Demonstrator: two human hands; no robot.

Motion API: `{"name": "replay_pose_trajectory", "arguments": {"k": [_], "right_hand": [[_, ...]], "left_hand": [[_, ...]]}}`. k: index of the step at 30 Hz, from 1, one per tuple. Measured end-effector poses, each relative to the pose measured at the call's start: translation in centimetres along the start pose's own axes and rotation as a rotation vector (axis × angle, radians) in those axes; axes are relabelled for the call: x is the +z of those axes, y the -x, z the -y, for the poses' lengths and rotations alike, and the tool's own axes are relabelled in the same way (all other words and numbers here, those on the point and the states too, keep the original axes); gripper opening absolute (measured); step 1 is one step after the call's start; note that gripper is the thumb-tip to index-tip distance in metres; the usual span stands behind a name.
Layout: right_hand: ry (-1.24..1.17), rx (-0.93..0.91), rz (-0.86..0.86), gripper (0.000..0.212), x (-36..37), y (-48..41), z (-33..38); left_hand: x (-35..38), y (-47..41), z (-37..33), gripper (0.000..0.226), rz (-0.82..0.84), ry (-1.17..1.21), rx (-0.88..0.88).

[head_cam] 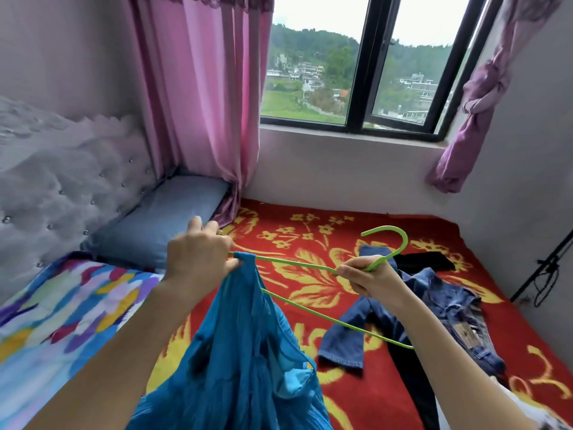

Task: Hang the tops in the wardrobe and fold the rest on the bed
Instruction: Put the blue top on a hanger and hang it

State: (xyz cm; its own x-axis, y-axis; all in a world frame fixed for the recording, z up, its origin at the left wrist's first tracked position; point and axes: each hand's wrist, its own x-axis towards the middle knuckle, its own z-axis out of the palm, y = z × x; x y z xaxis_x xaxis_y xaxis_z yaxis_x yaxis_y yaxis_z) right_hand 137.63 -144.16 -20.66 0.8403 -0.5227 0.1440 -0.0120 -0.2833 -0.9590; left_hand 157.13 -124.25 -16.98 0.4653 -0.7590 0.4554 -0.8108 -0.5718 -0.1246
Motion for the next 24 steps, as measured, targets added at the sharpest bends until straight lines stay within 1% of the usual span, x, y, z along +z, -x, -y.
{"name": "replay_pose_trajectory", "arguments": {"k": [1, 2, 3, 4, 6, 7, 8, 10, 13, 14, 15, 16, 17, 18, 19, 20, 22, 23, 24], "right_hand": [[-0.015, -0.023, 0.005, 0.034, 0.4, 0.0, 0.0], [-0.03, -0.043, 0.011, 0.027, 0.7, -0.1, 0.0], [-0.045, -0.056, 0.013, 0.025, 0.8, -0.2, 0.0], [-0.057, -0.062, 0.009, 0.035, 0.9, -0.3, -0.2], [-0.057, -0.075, -0.005, 0.053, 1.0, -0.5, -0.3], [-0.05, -0.091, -0.011, 0.06, 1.1, -0.5, -0.3], [-0.04, -0.112, -0.01, 0.062, 1.2, -0.6, -0.3], [-0.021, -0.158, -0.023, 0.053, 1.8, -0.5, -0.3], [-0.038, -0.186, -0.072, 0.031, 3.4, -0.6, -0.5], [-0.035, -0.194, -0.099, 0.029, 3.9, -0.6, -0.4], [-0.003, -0.201, -0.146, 0.035, 4.2, -0.7, -0.3], [0.074, -0.22, -0.212, 0.048, 4.2, -0.8, -0.1], [0.173, -0.257, -0.295, 0.06, 3.9, -0.8, 0.0], [0.237, -0.287, -0.39, 0.066, 3.4, -0.8, -0.1], [0.237, -0.275, -0.512, 0.065, 2.6, -0.7, -0.3], [0.2, -0.224, -0.669, 0.059, 1.5, -0.6, -1.0], [0.124, -0.029, -0.968, 0.042, -0.5, -0.7, -3.1], [0.095, 0.109, -1.033, 0.034, -1.2, -0.8, -4.3], [0.06, 0.246, -1.01, 0.028, -1.4, -0.8, -5.4]], "left_hand": [[0.6, 0.0, 0.4, 0.032, -0.091, 0.047, 0.09], [1.2, 0.0, 0.8, 0.025, -0.15, 0.102, 0.195], [1.3, -0.1, 1.0, 0.02, -0.159, 0.174, 0.265], [1.3, -0.1, 1.1, 0.024, -0.147, 0.217, 0.297], [0.7, 0.0, 1.1, 0.031, -0.132, 0.263, 0.295], [0.4, 0.1, 1.1, 0.031, -0.113, 0.275, 0.292], [0.4, 0.2, 1.1, 0.032, -0.114, 0.277, 0.299], [0.2, 0.1, 1.2, 0.032, -0.139, 0.276, 0.299], [0.3, -0.1, 0.9, 0.033, -0.111, 0.263, 0.349], [0.5, -0.1, 0.6, 0.033, -0.099, 0.252, 0.362], [0.5, 0.0, 0.3, 0.034, -0.088, 0.252, 0.335], [0.5, -0.1, 0.2, 0.036, -0.09, 0.281, 0.281], [0.3, -0.2, 0.5, 0.038, -0.08, 0.332, 0.173], [0.4, -0.3, 1.3, 0.038, -0.076, 0.391, 0.051], [0.2, -0.3, 2.3, 0.037, -0.057, 0.456, -0.052], [0.0, -0.2, 3.4, 0.03, -0.048, 0.55, -0.119], [-0.5, -0.2, 5.0, 0.009, -0.063, 0.693, -0.185], [-0.7, -0.2, 5.5, 0.007, -0.078, 0.755, -0.203], [-0.9, -0.3, 5.7, 0.015, -0.087, 0.808, -0.218]]}}
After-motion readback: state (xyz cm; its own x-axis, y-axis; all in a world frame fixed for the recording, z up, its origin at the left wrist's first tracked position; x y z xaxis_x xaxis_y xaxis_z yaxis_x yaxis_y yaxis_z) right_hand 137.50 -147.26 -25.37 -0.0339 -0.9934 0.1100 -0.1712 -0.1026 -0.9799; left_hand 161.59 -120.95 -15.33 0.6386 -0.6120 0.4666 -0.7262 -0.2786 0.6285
